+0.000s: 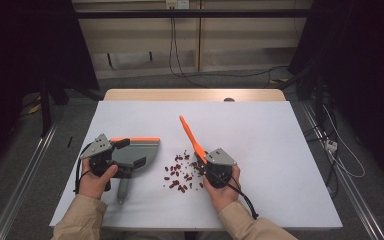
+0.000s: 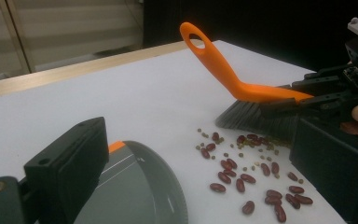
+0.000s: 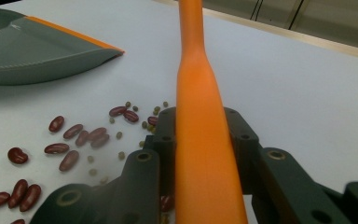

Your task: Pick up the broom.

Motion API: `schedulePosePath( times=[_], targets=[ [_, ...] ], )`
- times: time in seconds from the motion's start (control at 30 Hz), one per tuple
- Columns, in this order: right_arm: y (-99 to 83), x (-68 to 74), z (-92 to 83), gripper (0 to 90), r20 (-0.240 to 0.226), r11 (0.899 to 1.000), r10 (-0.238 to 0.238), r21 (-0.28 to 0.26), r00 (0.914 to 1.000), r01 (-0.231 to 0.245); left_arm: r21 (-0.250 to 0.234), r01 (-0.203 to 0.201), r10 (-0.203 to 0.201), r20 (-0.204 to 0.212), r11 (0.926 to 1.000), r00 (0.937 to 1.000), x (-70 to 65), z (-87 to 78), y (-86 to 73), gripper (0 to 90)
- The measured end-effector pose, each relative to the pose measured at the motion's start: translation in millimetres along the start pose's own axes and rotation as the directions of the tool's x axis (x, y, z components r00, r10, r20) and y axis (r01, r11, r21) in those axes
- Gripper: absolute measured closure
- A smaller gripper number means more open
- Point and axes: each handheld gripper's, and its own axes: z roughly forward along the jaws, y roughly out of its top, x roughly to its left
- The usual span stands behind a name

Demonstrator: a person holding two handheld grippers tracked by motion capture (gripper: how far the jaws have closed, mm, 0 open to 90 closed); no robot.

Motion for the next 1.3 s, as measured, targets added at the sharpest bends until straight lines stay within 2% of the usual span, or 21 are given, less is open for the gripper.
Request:
schedulePosePath(
  times=[0.1,0.2,0.37,0.43,0.5,0.53,0.6,0.63,0.7,0.8,0.93,1.1,1.13,1.3],
  targets=[
    [0.2,0.5,0.7,70.5,0.002,1.000,-0.012,-0.003,0.9999,0.012,-0.006,0.003,-0.003,-0.001,1.0000,1.0000,0.1,-0.9,0.2,4.5],
    [1.4,-2.9,-0.6,70.6,-0.018,1.000,0.004,-0.008,0.9998,-0.004,-0.003,0.002,-0.002,-0.001,1.0000,1.0000,0.6,-0.9,0.0,4.5],
    [5.0,-7.3,-1.9,70.6,-0.024,1.000,-0.005,-0.017,0.9997,0.005,-0.002,0.004,-0.004,0.000,1.0000,1.0000,1.0,-0.9,-0.1,4.5],
    [8.9,-13.8,-2.4,70.6,-0.051,0.999,0.005,-0.036,0.9987,-0.006,-0.001,0.004,-0.004,0.000,1.0000,1.0000,1.0,-1.1,-0.1,4.5],
    [15.2,-22.4,-2.1,70.6,-0.097,0.998,-0.022,-0.061,0.9950,0.016,-0.001,0.005,-0.005,0.002,1.0000,1.0000,1.0,-1.0,-0.3,4.5],
    [17.7,-26.5,-1.6,70.6,-0.103,0.997,-0.031,-0.070,0.9942,0.024,-0.001,0.004,-0.004,0.002,1.0000,1.0000,1.1,-0.9,-0.3,4.5],
    [21.9,-36.9,2.9,70.6,-0.149,0.997,-0.037,-0.076,0.9882,0.026,0.001,0.006,-0.006,0.001,1.0000,1.0000,1.4,-0.7,-0.4,4.5],
    [22.8,-41.2,6.2,70.6,-0.150,0.996,-0.042,-0.080,0.9878,0.030,0.002,0.006,-0.006,0.001,1.0000,1.0000,1.6,-0.6,-0.6,4.5],
    [23.8,-49.4,14.2,70.6,-0.191,0.997,-0.041,-0.079,0.9807,0.027,0.003,0.008,-0.008,0.000,1.0000,1.0000,2.0,-1.0,-0.7,4.5],
    [25.1,-55.8,24.5,70.6,-0.209,0.997,-0.050,-0.064,0.9766,0.038,-0.001,0.011,-0.011,-0.001,0.9999,0.9999,2.9,-2.1,-0.8,4.5],
    [28.1,-60.0,33.4,70.7,-0.222,0.997,-0.069,-0.045,0.9725,0.061,0.005,0.014,-0.014,0.001,0.9999,0.9999,4.2,-2.5,-2.0,4.5],
    [30.0,-64.8,43.3,70.6,-0.267,0.997,-0.073,-0.046,0.9609,0.063,0.007,0.019,-0.019,-0.003,0.9998,0.9998,6.5,-3.0,-3.4,4.5],
    [30.4,-65.3,45.0,70.7,-0.265,0.997,-0.076,-0.044,0.9614,0.067,0.008,0.019,-0.019,-0.005,0.9998,0.9998,6.8,-3.3,-3.4,4.5],
    [32.9,-66.2,51.3,70.6,-0.298,0.996,-0.087,-0.039,0.9506,0.078,0.008,0.020,-0.020,-0.005,0.9998,0.9998,6.5,-3.2,-3.9,4.5]
  ],
)
